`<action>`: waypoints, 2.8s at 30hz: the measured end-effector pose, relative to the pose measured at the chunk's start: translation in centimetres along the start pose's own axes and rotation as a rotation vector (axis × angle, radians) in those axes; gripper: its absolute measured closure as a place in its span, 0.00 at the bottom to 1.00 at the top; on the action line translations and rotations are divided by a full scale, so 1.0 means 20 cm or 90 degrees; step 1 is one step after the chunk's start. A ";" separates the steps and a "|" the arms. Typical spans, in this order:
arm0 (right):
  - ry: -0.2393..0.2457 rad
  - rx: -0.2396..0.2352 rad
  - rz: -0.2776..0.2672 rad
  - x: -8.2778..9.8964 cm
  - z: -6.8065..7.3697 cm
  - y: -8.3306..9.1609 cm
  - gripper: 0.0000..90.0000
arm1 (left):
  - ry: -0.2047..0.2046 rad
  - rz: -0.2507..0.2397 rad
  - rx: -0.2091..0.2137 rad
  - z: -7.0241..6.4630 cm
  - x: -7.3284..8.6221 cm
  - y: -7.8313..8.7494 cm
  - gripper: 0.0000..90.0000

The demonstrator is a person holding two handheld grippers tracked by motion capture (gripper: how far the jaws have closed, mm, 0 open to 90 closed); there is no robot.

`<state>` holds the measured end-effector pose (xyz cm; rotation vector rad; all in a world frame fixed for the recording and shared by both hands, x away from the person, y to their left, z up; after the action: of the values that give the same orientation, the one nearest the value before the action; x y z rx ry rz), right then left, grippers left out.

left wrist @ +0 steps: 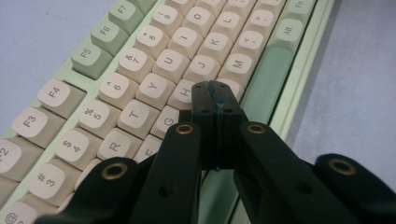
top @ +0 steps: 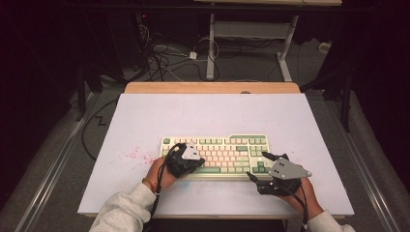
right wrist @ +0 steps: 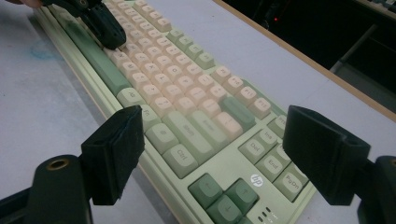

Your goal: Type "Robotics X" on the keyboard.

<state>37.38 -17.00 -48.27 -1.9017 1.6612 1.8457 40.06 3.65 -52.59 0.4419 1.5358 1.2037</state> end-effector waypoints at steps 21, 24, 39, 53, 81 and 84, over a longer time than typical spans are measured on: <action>-0.009 0.003 -0.005 -0.01 -0.01 0.01 0.32 | -0.011 -0.069 -0.103 0.08 0.00 0.14 0.36; -0.011 0.002 -0.006 -0.01 -0.02 0.02 0.35 | -0.006 -0.082 -0.126 0.09 0.01 0.16 0.27; -0.007 -0.048 0.043 -0.01 0.01 -0.03 1.00 | 0.012 -0.094 -0.159 0.14 0.14 0.24 0.17; -0.011 -0.068 0.061 -0.12 0.04 -0.16 1.00 | 0.043 -0.109 -0.207 0.16 0.32 0.31 0.17; 0.021 -0.090 0.134 -0.30 0.14 -0.49 1.00 | 0.069 -0.103 -0.183 0.15 0.44 0.33 0.17; 0.030 -0.085 0.148 -0.29 0.14 -0.51 1.00 | 0.066 -0.101 -0.180 0.14 0.44 0.32 0.17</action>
<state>43.70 -7.05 -51.21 -1.8845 1.8923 2.0585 37.54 14.56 -51.30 0.0708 1.4302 1.3106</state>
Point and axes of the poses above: each handheld gripper's, and its own axes: y roughly backward along the jaws, x roughly out of its underside, z roughly to its left, the point moved 10 cm from there along -y, roughly forward along the jaws, and after that the axes turned 12 degrees about z, right-handed, at the moved point
